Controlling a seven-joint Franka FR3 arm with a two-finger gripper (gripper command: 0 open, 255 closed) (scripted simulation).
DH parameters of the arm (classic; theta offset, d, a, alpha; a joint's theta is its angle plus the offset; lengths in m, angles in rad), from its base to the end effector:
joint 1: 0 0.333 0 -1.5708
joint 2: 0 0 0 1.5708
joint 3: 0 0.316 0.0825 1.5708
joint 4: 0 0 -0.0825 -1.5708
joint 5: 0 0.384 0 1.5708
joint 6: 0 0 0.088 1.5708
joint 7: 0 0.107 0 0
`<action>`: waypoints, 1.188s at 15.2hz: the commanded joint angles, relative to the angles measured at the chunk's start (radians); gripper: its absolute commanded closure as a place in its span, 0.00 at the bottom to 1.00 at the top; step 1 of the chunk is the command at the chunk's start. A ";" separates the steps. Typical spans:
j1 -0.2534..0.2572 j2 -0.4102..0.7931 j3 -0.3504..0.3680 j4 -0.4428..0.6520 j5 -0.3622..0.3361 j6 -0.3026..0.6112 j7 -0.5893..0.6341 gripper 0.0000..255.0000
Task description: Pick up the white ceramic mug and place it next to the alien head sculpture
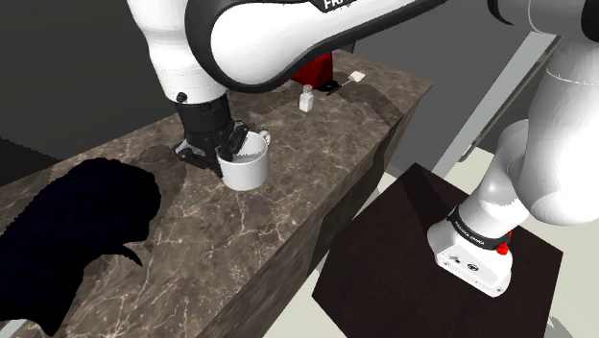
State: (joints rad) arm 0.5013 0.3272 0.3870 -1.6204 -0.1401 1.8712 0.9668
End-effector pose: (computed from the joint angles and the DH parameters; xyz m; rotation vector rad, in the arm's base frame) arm 0.4341 0.4771 0.4410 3.0934 -0.0758 -0.0340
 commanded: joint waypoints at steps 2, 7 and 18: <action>0.000 0.008 -0.001 -0.031 -0.004 0.039 0.005 1.00; 0.001 0.027 -0.005 -0.072 -0.014 0.098 0.012 1.00; 0.006 0.077 -0.016 -0.134 -0.039 0.206 0.028 1.00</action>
State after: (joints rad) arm 0.5080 0.4018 0.3718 -1.7533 -0.1777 2.0730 0.9952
